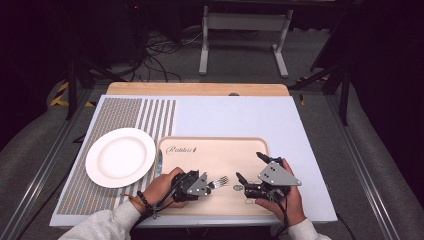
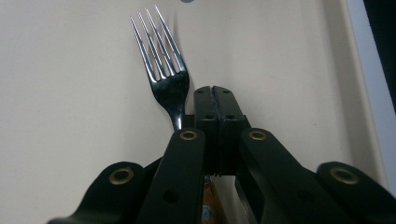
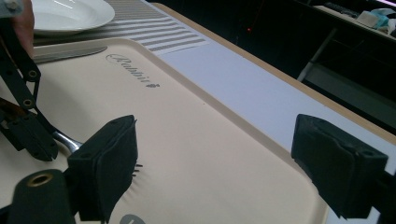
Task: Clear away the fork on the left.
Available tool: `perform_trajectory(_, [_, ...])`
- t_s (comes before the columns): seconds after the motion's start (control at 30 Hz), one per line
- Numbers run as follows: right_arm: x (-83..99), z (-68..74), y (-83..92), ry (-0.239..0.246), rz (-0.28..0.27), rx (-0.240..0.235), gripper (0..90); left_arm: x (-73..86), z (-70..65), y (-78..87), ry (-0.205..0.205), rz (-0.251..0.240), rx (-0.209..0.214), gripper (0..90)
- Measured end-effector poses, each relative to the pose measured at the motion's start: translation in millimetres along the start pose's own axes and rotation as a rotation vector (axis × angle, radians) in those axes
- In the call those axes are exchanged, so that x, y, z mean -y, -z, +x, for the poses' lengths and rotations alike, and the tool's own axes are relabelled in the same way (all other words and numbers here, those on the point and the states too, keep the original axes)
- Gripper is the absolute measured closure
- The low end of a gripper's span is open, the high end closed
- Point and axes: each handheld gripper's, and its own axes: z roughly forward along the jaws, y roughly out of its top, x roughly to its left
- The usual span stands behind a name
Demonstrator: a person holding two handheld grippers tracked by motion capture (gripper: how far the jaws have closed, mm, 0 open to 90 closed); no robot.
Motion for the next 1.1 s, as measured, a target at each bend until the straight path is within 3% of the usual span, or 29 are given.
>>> perform_trajectory(0.13, [0.0,0.6,-0.2,0.004,0.002,0.000,15.5,3.0,1.6,0.1,0.024,-0.005,-0.016,90.0])
perform_trajectory(0.27, [0.1,0.7,-0.5,0.005,0.002,-0.002,15.5,2.7,2.1,1.6,0.008,0.021,-0.046,90.0])
perform_trajectory(0.5, [-0.1,0.2,0.3,0.012,0.000,0.006,15.6,16.8,12.4,11.1,0.054,0.060,-0.089,90.0])
perform_trajectory(0.7, [-1.0,1.0,0.8,0.019,-0.001,0.005,15.6,25.1,16.3,16.4,0.084,0.076,-0.106,90.0])
perform_trajectory(1.1, [-1.0,1.9,0.0,0.021,0.002,0.000,15.6,31.4,19.1,20.5,0.103,0.088,-0.118,90.0])
